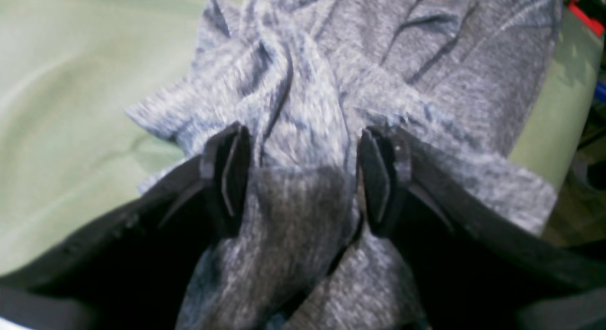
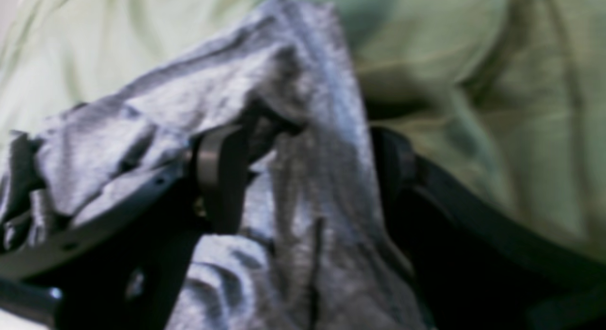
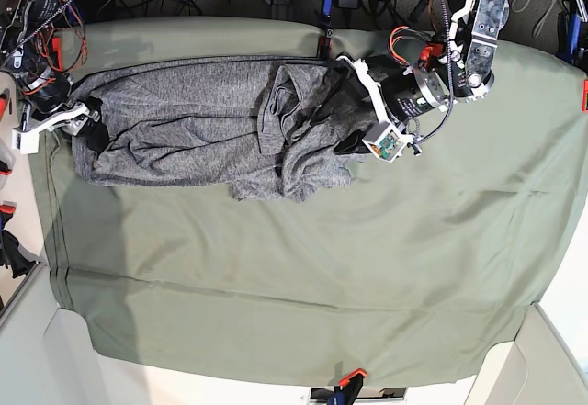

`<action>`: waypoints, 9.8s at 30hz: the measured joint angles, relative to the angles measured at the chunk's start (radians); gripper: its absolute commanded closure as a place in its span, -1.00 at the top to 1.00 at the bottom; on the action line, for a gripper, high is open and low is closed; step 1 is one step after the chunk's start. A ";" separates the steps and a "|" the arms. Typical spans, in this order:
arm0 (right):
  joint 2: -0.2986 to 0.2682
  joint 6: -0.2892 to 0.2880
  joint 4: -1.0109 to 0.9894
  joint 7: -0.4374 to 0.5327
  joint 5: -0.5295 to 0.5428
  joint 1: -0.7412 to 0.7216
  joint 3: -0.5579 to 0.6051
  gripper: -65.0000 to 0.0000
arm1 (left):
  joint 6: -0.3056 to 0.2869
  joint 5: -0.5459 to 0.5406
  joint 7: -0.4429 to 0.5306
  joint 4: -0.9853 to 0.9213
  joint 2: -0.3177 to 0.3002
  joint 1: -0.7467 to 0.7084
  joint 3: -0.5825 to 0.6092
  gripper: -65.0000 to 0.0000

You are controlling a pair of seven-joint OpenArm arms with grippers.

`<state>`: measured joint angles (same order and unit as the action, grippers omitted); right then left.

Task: Fold the T-shirt properly

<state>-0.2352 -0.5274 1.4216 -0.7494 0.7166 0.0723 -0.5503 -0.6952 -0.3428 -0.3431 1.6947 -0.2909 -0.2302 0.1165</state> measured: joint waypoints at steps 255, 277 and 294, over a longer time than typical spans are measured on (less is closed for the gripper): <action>0.313 -0.016 -0.105 0.282 -0.488 -0.286 0.821 -1.00 | 0.003 -0.485 -0.388 -0.229 -0.240 0.198 -0.105 -0.63; 0.304 -0.011 -0.137 0.291 -0.534 -0.325 0.819 -1.00 | 0.006 -0.516 -0.376 -0.252 -0.349 0.188 -0.153 -0.63; 0.103 -0.009 0.514 0.084 -0.351 0.141 0.607 -1.00 | 0.003 -0.725 -0.529 0.144 -0.337 -0.335 -0.621 -0.63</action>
<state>-0.1326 -0.5365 1.9354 -0.6655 0.3653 0.2134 0.0563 -0.6926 -1.0676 -0.8719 1.8385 -0.6281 -0.5655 -0.5041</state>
